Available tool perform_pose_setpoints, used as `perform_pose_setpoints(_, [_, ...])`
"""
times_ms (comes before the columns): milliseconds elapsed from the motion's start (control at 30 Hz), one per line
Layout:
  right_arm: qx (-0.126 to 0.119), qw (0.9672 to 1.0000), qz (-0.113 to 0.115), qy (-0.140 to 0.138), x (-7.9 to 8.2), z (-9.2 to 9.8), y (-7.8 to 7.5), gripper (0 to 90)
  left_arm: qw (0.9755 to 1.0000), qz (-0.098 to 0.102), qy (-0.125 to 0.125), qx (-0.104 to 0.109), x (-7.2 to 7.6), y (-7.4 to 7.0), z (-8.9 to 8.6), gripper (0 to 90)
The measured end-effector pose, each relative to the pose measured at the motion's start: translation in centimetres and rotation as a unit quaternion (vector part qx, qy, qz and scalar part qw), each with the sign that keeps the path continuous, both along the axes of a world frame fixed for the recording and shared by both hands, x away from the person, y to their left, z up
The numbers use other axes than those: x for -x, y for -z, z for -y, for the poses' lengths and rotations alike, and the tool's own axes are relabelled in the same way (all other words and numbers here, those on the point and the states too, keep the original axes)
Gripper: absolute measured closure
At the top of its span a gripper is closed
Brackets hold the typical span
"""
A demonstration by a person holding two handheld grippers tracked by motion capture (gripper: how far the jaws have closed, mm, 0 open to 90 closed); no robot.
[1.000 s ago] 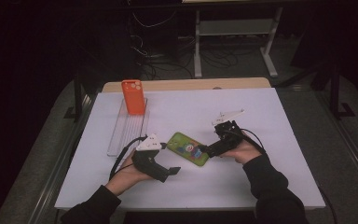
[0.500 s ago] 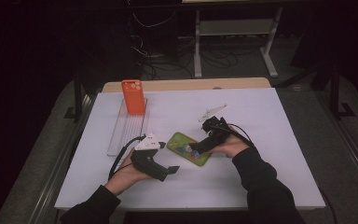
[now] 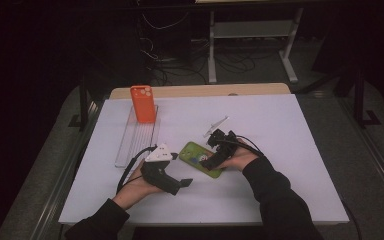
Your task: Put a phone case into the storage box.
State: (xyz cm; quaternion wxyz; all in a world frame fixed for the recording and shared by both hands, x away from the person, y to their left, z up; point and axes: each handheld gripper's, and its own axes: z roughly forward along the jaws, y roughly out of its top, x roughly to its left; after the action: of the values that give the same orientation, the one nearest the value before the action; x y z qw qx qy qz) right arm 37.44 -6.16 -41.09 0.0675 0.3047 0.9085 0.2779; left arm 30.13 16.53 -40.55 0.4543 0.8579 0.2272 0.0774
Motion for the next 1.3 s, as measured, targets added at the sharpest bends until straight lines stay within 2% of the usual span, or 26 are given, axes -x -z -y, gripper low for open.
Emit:
perform_pose_setpoints(33, [0.008,0.9999,0.005,-0.007,-0.1,-0.1,0.3,0.0,1.0,0.0,0.0,0.001,0.0,0.0,0.0,0.0])
perform_pose_setpoints(67, [0.012,0.9999,0.001,-0.006,-0.1,-0.2,0.4,0.0,0.9999,-0.004,-0.004,0.01,0.1,0.1,0.1,0.0])
perform_pose_setpoints(300, [0.041,0.9991,-0.01,-0.009,0.0,-1.1,1.6,0.0,0.9999,-0.002,-0.001,0.011,0.1,0.1,0.2,0.0])
perform_pose_setpoints(500, [0.051,0.9984,-0.019,-0.015,-0.1,-1.4,2.2,4.6,0.9999,-0.005,-0.001,0.013,0.2,0.2,0.2,0.0])
perform_pose_setpoints(700, [0.055,0.9978,-0.029,-0.022,0.0,-1.5,2.6,7.9,0.9999,-0.006,0.0,0.013,0.2,0.2,0.2,0.0])
perform_pose_setpoints(967, [0.059,0.9977,-0.024,-0.025,0.2,-1.6,2.5,11.2,0.9999,-0.01,0.001,0.01,0.2,0.3,0.3,0.0])
perform_pose_setpoints(1133, [0.063,0.9976,-0.02,-0.019,0.4,-1.7,2.4,14.1,0.9998,-0.015,0.0,0.012,0.2,0.4,0.3,0.0])
perform_pose_setpoints(1300, [0.061,0.9977,-0.028,-0.014,0.5,-1.7,2.3,14.7,0.9999,-0.012,0.003,0.002,0.3,0.3,0.3,0.0])
